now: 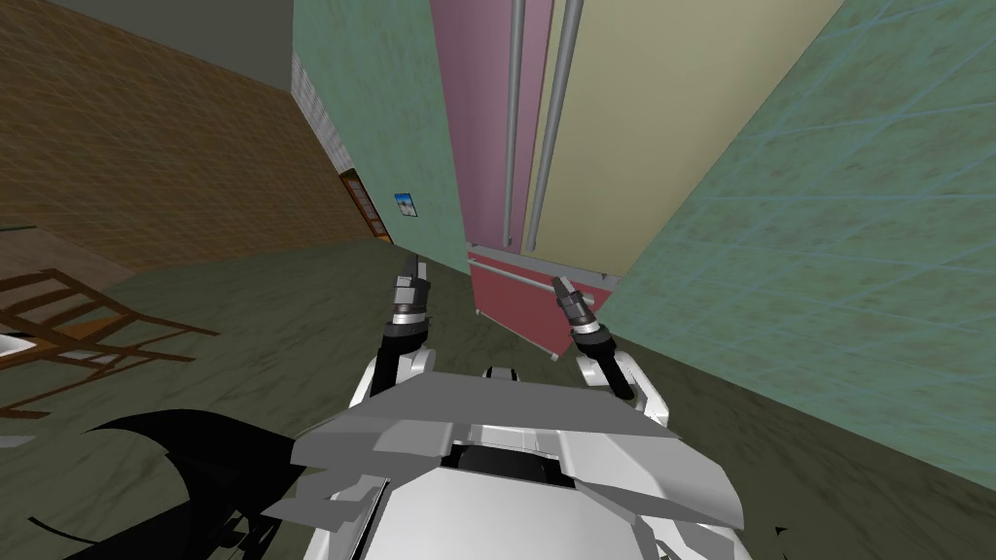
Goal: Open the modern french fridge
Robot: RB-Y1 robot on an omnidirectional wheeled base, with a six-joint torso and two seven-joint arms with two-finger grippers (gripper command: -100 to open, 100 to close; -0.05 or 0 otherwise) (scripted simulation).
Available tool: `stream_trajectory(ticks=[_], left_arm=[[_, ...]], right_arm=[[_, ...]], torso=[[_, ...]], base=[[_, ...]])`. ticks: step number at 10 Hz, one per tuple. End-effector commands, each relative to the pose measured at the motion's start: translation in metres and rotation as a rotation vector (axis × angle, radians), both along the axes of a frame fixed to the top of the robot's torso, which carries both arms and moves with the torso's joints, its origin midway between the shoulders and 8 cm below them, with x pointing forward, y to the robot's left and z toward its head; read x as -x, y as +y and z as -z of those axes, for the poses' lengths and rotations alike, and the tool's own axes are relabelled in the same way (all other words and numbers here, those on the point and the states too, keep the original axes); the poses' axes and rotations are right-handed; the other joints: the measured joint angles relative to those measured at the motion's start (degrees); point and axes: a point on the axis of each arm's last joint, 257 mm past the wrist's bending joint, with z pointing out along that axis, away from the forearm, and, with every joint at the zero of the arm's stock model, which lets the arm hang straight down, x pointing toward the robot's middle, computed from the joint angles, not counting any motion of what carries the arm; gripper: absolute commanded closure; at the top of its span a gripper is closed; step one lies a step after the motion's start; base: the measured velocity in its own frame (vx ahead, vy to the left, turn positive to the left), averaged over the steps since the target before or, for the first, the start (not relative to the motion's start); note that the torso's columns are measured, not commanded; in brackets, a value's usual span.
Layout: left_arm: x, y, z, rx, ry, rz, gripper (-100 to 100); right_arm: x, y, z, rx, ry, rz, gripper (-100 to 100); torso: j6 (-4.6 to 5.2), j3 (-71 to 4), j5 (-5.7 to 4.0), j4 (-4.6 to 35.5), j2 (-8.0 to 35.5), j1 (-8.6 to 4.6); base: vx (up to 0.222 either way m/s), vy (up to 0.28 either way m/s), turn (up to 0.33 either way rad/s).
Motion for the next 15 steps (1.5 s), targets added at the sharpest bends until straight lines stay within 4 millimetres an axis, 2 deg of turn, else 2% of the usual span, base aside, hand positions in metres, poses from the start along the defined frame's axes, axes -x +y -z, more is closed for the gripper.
stream_trajectory(ticks=[1,4,7,10,11,14,15], left_arm=[[0.0,0.0,0.0,0.0,0.0,0.0,0],[0.0,0.0,0.0,0.0,0.0,0.0,0],[0.0,0.0,0.0,0.0,0.0,0.0,0],[0.0,0.0,0.0,0.0,0.0,0.0,0],[0.0,0.0,0.0,0.0,0.0,0.0,0],[0.0,0.0,0.0,0.0,0.0,0.0,0],[0.0,0.0,0.0,0.0,0.0,0.0,0]], right_arm=[[-0.022,0.009,0.016,0.153,-0.002,0.025,-100],[-0.047,0.014,0.034,0.34,-0.013,0.065,-100],[-0.076,0.008,0.051,0.539,-0.027,0.123,-100],[-0.108,-0.009,0.064,0.74,-0.049,0.201,-100],[-0.109,-0.01,0.066,0.742,-0.046,0.202,-100],[-0.142,-0.04,0.072,0.943,-0.069,0.298,-100],[-0.142,-0.04,0.072,0.943,-0.069,0.298,-100]], torso=[[0.0,0.0,0.0,0.0,0.0,0.02],[0.01,0.0,-0.02,0.0,0.0,-0.07],[0.0,0.0,0.02,0.0,0.0,0.07],[0.0,0.0,-0.02,0.0,0.0,-0.06],[0.0,0.0,0.0,0.0,0.0,0.02],[-0.01,0.0,0.01,0.0,0.0,0.03],[0.0,0.0,0.03,0.0,-0.1,0.1]], base=[[0.079,0.14,-0.048],[0.085,0.112,-0.056],[0.082,0.127,-0.056],[0.073,0.111,-0.055],[0.065,0.09,-0.028],[0.065,0.1,-0.05],[0.056,0.085,-0.019]])
